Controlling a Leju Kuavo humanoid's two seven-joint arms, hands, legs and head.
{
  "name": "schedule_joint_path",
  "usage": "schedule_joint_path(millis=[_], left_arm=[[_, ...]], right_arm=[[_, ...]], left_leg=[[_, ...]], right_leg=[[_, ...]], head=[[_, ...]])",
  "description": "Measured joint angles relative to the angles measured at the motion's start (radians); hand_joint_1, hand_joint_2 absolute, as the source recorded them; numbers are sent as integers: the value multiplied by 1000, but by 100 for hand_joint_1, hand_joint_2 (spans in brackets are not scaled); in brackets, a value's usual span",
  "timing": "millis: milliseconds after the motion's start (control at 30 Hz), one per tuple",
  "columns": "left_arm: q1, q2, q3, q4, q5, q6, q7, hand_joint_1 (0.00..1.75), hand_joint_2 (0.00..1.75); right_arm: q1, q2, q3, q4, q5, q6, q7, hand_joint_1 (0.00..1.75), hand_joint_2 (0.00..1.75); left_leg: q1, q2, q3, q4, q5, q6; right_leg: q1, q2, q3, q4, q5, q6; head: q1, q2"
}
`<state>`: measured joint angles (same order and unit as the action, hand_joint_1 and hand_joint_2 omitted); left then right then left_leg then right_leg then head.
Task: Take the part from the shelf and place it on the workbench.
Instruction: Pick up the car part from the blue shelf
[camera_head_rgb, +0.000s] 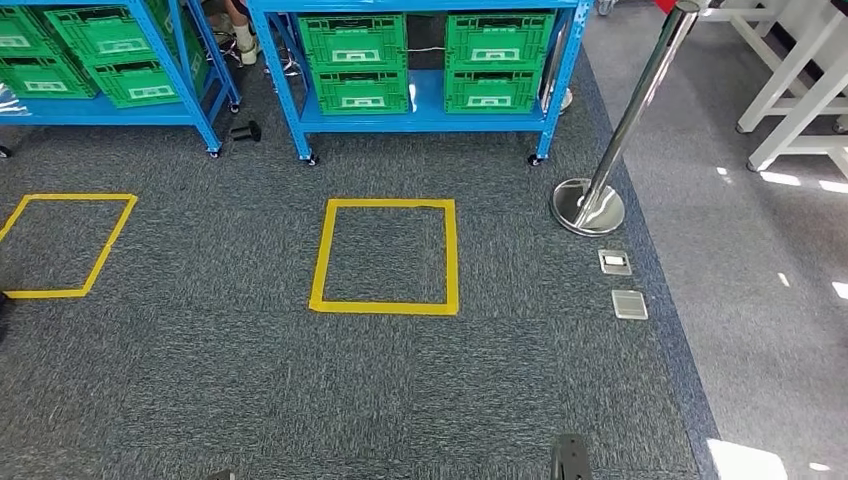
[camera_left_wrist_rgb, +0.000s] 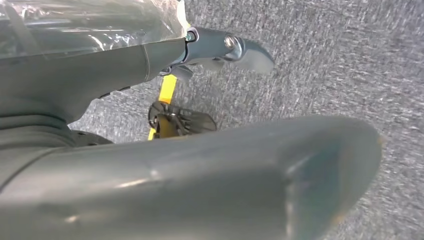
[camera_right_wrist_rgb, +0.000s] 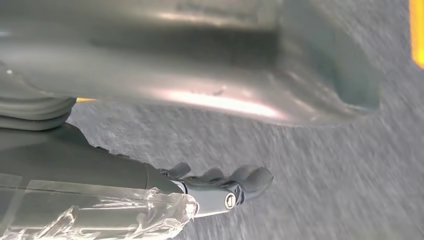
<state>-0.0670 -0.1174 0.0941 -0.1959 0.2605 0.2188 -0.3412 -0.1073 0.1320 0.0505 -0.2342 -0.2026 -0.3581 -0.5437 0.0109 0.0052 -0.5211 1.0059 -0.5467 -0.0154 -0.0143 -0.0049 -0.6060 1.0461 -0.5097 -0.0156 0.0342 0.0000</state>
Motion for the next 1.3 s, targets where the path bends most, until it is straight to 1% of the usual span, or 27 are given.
schedule_joint_path(millis=[67,133,200,233,267,300,367,400,433,500,567,600,633,700,733,767,800,833,900,933,967,1067,1133,1167,1233,1267,1300], left_arm=[[0,0,-4,0,2,0,1,0,0],[-1,1,-9,0,4,-1,2,0,0],[0,2,-14,0,9,-3,3,0,0],[2,3,-17,0,12,-4,4,0,0],[5,4,-20,0,15,-5,5,0,0],[6,5,-23,0,17,-7,6,0,0],[8,8,-31,0,20,-10,6,0,0],[8,10,-35,1,22,-11,5,0,0],[9,12,-38,1,25,-12,4,0,0],[10,14,-45,2,32,-15,3,0,0],[10,16,-54,2,37,-17,2,0,0],[10,16,-57,2,39,-18,1,0,0],[10,17,-61,2,41,-19,0,0,0],[10,16,-67,3,45,-20,0,0,0],[11,16,-71,3,48,-21,0,0,0],[11,16,-75,3,50,-21,0,0,0],[11,16,-79,3,52,-21,1,0,0],[11,16,-82,3,53,-21,2,0,0],[9,15,-89,3,55,-21,3,0,0],[9,15,-92,3,56,-21,3,0,0],[8,15,-95,3,58,-21,4,0,0],[8,15,-103,3,63,-22,4,0,0],[8,15,-109,3,64,-22,4,0,0],[7,16,-111,3,64,-22,3,0,0],[8,16,-115,3,65,-22,3,0,0],[9,16,-116,3,65,-22,4,0,0],[9,16,-117,3,65,-23,4,0,0]], right_arm=[[-7,-2,1,-19,-28,-19,-50,0,87],[-17,-7,9,-57,-64,-53,-85,0,175],[-17,-23,31,-127,-101,-123,-70,0,175],[-9,-37,47,-181,-114,-174,-37,0,175],[1,-55,67,-248,-120,-228,5,0,175],[12,-73,89,-318,-118,-275,45,0,175],[27,-113,128,-460,-77,-326,101,0,175],[32,-130,143,-529,-35,-332,127,0,175],[39,-148,157,-605,18,-334,156,0,175],[55,-181,189,-765,135,-335,242,0,175],[62,-219,222,-927,236,-336,329,0,175],[61,-238,237,-1000,273,-337,357,0,175],[58,-255,252,-1067,304,-336,377,0,175],[51,-288,284,-1179,359,-331,407,0,175],[48,-304,304,-1233,387,-324,427,0,175],[44,-320,325,-1287,419,-316,452,0,175],[36,-335,346,-1341,452,-306,479,0,175],[26,-347,365,-1389,484,-298,508,0,175],[4,-368,404,-1482,546,-289,562,0,175],[-6,-377,423,-1524,570,-289,581,0,175],[-14,-385,440,-1561,588,-290,596,0,175],[-22,-402,477,-1645,609,-294,615,0,175],[-26,-412,500,-1691,614,-295,619,0,175],[-30,-416,511,-1710,615,-295,621,0,175],[-35,-424,529,-1737,616,-296,624,0,175],[-35,-426,536,-1746,617,-297,627,0,175],[-35,-429,542,-1754,619,-298,630,0,175]], left_leg=[[2,0,2,8,-10,-10],[4,0,-29,84,-49,-18],[4,0,-98,215,-99,-21],[4,0,-128,264,-107,-21],[4,0,-145,281,-94,-18],[4,0,-147,263,-63,-14],[3,-1,-114,154,23,-1],[0,-1,-95,104,53,6],[-3,-1,-80,69,68,13],[-11,-2,-74,51,67,23],[-9,-2,-68,27,62,31],[-6,-3,-62,13,61,35],[-2,-4,-56,1,61,38],[-1,-5,-53,-3,61,42],[-1,-6,-53,-1,59,43],[-2,-6,-52,1,56,44],[-2,-6,-51,4,53,44],[-3,-6,-49,8,49,42],[-4,-6,-47,17,40,37],[-6,-7,-48,21,37,32],[-7,-7,-52,24,36,28],[-6,-8,-57,26,36,12],[-5,-8,-68,57,12,1],[-3,-7,-86,102,-12,-5],[1,-7,-141,226,-64,-12],[2,-7,-165,274,-75,-14],[4,-7,-175,289,-67,-16]], right_leg=[[-2,2,7,-3,-3,-14],[-5,2,21,-11,-6,-25],[-3,1,33,-13,-12,-31],[-1,1,39,-13,-16,-32],[0,1,45,-13,-21,-32],[1,2,53,-13,-26,-31],[2,7,69,-14,-36,-28],[4,10,74,-14,-40,-24],[4,12,76,-15,-42,-19],[2,14,72,-19,-41,-7],[0,11,67,-19,-46,6],[0,9,61,-5,-57,11],[0,9,45,26,-77,14],[0,9,-14,141,-130,19],[0,9,-46,198,-147,21],[0,9,-69,232,-147,22],[0,9,-77,233,-127,22],[0,9,-66,196,-89,21],[2,9,-23,81,-15,13],[4,9,-4,33,0,9],[6,9,6,8,2,4],[6,10,11,-8,-3,-9],[0,8,22,-19,0,-18],[-2,7,27,-23,1,-21],[-2,6,31,-24,0,-26],[-2,7,32,-24,-1,-26],[-3,8,33,-23,-2,-26]], head=[[-6,0],[-17,0],[-29,0],[-32,0],[-34,0],[-36,0],[-37,0],[-37,0],[-36,0],[-38,0],[-41,0],[-38,0],[-33,0],[-20,0],[-15,0],[-11,0],[-7,0],[-4,0],[1,0],[3,0],[4,0],[3,0],[-4,0],[-10,0],[-22,0],[-25,0],[-28,0]])
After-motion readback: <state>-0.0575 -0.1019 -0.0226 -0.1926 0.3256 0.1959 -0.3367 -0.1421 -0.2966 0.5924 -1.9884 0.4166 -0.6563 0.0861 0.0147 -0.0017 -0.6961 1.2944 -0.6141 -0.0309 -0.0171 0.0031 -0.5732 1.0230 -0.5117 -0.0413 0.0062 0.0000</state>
